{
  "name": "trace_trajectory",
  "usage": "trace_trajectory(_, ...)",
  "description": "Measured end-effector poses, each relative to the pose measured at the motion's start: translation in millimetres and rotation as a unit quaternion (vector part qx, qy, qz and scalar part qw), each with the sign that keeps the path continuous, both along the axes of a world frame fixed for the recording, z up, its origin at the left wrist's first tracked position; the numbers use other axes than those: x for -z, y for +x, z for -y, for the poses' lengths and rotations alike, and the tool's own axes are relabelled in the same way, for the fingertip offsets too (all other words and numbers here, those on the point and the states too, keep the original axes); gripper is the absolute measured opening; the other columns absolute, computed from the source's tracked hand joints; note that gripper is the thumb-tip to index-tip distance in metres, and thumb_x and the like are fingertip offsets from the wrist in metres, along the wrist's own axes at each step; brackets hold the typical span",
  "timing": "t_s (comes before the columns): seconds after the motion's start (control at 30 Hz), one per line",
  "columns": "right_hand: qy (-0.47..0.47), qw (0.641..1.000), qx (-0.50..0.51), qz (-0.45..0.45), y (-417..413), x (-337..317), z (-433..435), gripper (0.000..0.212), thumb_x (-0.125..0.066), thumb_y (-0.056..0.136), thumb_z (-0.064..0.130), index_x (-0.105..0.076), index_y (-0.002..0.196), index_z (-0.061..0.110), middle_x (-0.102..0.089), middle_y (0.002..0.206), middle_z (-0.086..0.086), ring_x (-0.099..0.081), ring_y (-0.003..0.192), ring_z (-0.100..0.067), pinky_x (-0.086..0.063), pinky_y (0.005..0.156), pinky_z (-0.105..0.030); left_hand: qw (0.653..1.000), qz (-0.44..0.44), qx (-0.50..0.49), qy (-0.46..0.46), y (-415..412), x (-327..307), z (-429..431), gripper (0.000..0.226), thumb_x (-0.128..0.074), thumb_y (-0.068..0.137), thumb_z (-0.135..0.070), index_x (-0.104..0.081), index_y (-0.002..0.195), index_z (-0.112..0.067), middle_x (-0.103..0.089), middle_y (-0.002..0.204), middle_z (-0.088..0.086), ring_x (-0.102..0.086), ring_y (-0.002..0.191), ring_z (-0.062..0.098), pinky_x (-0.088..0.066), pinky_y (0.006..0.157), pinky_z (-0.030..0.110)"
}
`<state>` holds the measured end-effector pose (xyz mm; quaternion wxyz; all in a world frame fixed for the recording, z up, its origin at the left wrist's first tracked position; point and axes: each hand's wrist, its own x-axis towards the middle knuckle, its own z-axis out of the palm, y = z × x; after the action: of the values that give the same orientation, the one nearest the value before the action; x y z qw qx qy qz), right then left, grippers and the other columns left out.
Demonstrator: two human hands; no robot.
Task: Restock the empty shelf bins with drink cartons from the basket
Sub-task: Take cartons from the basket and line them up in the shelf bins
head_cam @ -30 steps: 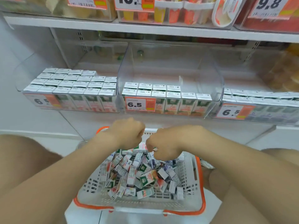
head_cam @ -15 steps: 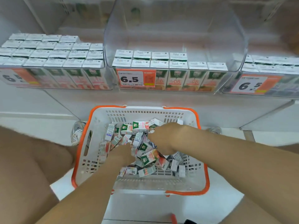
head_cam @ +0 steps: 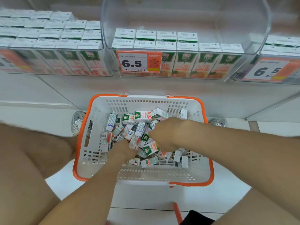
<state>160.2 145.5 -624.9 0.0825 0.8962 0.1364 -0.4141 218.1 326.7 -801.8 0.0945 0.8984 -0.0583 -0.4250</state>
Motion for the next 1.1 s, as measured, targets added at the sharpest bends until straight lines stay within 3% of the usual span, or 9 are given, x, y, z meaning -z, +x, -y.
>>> trace_trajectory(0.2,0.000,0.999,0.010,0.044,10,-19,0,0.023,-0.052,0.100,0.010,-0.059,0.122,0.014,-0.052,0.092,-0.001,-0.051,0.066,-0.016,-0.037,0.049,-0.030,0.995,-0.092,-0.034,-0.018,35,-85,1,0.080,-0.090,0.078,-0.035,-0.050,0.145,-0.016,-0.050,0.145,0.010,-0.056,0.117,0.038,-0.065,0.073,0.051)
trace_trajectory(0.33,0.029,0.995,0.028,0.091,10,-32,0,0.052,-0.062,0.093,0.004,-0.044,0.141,0.014,-0.051,0.100,-0.005,-0.055,0.076,-0.022,-0.041,0.054,-0.035,0.984,-0.150,-0.021,-0.093,49,-149,-5,0.061,-0.091,0.077,-0.041,-0.064,0.128,-0.025,-0.054,0.136,-0.001,-0.053,0.124,0.031,-0.066,0.073,0.050)
trace_trajectory(0.43,0.056,0.987,0.022,0.149,8,-33,-1,0.080,-0.081,0.085,0.028,-0.032,0.147,0.019,-0.048,0.125,-0.009,-0.058,0.101,-0.032,-0.049,0.070,-0.042,0.967,-0.176,-0.027,-0.183,53,-184,-13,0.047,-0.091,0.076,-0.045,-0.071,0.113,-0.024,-0.062,0.123,0.005,-0.061,0.112,0.027,-0.064,0.081,0.052)
trace_trajectory(0.53,0.101,0.963,0.028,0.247,11,-45,0,0.064,-0.075,0.089,0.033,-0.036,0.137,0.016,-0.049,0.120,-0.009,-0.058,0.101,-0.031,-0.041,0.067,-0.039,0.945,-0.197,0.004,-0.262,56,-202,-22,0.059,-0.091,0.078,-0.043,-0.067,0.121,-0.012,-0.070,0.108,0.012,-0.067,0.093,0.029,-0.062,0.085,0.058)
trace_trajectory(0.63,0.148,0.942,0.072,0.291,13,-61,5,0.042,-0.071,0.092,0.040,-0.047,0.116,0.016,-0.053,0.102,-0.006,-0.058,0.087,-0.030,-0.039,0.063,-0.037,0.933,-0.172,-0.010,-0.317,57,-207,-28,0.069,-0.095,0.074,-0.022,-0.063,0.134,-0.015,-0.068,0.127,0.011,-0.073,0.108,0.034,-0.062,0.083,0.059)
trace_trajectory(0.8,0.175,0.918,0.188,0.303,15,-77,17,0.056,-0.073,0.088,0.056,-0.054,0.071,0.006,-0.051,0.068,-0.005,-0.044,0.058,-0.022,-0.038,0.053,-0.038,0.934,-0.118,-0.042,-0.335,55,-218,-26,0.056,-0.083,0.086,-0.003,-0.060,0.135,-0.018,-0.057,0.135,0.008,-0.074,0.096,0.029,-0.065,0.078,0.049)
trace_trajectory(0.87,0.220,0.890,0.259,0.305,18,-88,20,0.061,-0.070,0.089,0.061,-0.055,0.068,0.005,-0.047,0.060,-0.007,-0.040,0.053,-0.020,-0.035,0.053,-0.036,0.924,-0.107,-0.075,-0.359,56,-223,-25,0.057,-0.080,0.087,0.000,-0.059,0.138,-0.013,-0.064,0.128,0.011,-0.074,0.091,0.025,-0.065,0.078,0.051)
trace_trajectory(0.97,0.318,0.824,0.371,0.287,17,-113,16,0.061,-0.064,0.095,0.061,-0.064,0.085,0.000,-0.070,0.069,-0.011,-0.064,0.056,-0.020,-0.053,0.058,-0.040,0.896,-0.078,-0.107,-0.424,59,-237,-19,0.049,-0.080,0.086,0.000,-0.064,0.129,-0.016,-0.069,0.118,0.013,-0.069,0.090,0.031,-0.061,0.086,0.062)
trace_trajectory(1.1,0.556,0.614,0.524,0.201,7,-149,7,0.041,-0.063,0.101,0.039,-0.059,0.108,-0.001,-0.074,0.072,-0.014,-0.073,0.065,-0.032,-0.063,0.064,-0.040,0.853,-0.013,-0.107,-0.511,60,-261,-3,0.042,-0.084,0.083,-0.002,-0.061,0.117,-0.012,-0.074,0.119,0.010,-0.071,0.096,0.029,-0.056,0.091,0.052)
